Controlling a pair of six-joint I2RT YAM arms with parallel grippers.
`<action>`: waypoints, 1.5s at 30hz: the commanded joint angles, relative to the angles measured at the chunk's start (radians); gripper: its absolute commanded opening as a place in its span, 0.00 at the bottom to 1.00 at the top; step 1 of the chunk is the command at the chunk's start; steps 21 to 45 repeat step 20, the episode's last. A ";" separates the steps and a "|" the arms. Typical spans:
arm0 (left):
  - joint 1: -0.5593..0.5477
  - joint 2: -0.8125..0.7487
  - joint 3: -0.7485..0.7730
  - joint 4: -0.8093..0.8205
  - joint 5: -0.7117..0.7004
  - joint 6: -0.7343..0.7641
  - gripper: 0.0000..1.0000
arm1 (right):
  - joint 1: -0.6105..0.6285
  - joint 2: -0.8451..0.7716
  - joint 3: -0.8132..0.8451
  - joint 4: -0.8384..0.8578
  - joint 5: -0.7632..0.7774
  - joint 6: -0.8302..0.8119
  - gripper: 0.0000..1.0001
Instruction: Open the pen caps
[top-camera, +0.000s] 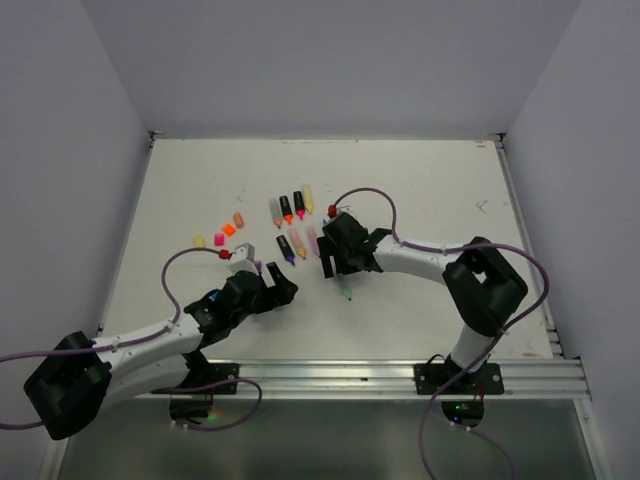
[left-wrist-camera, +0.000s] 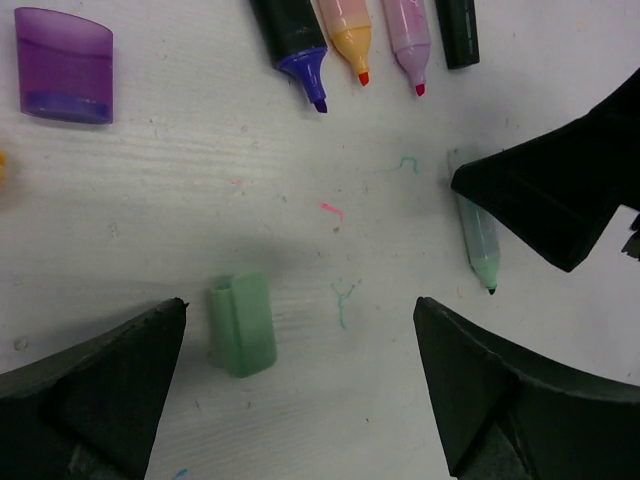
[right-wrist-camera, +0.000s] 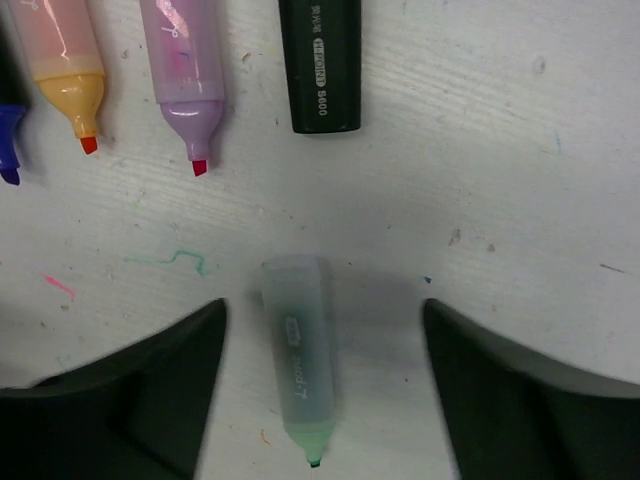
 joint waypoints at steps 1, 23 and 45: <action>-0.007 -0.067 -0.005 -0.079 -0.035 0.025 1.00 | 0.005 -0.119 -0.009 -0.018 0.107 0.004 0.99; -0.007 -0.437 0.052 -0.262 0.044 0.096 1.00 | 0.005 -0.706 -0.440 -0.015 0.087 0.120 0.99; -0.007 -0.437 0.052 -0.262 0.044 0.096 1.00 | 0.005 -0.706 -0.440 -0.015 0.087 0.120 0.99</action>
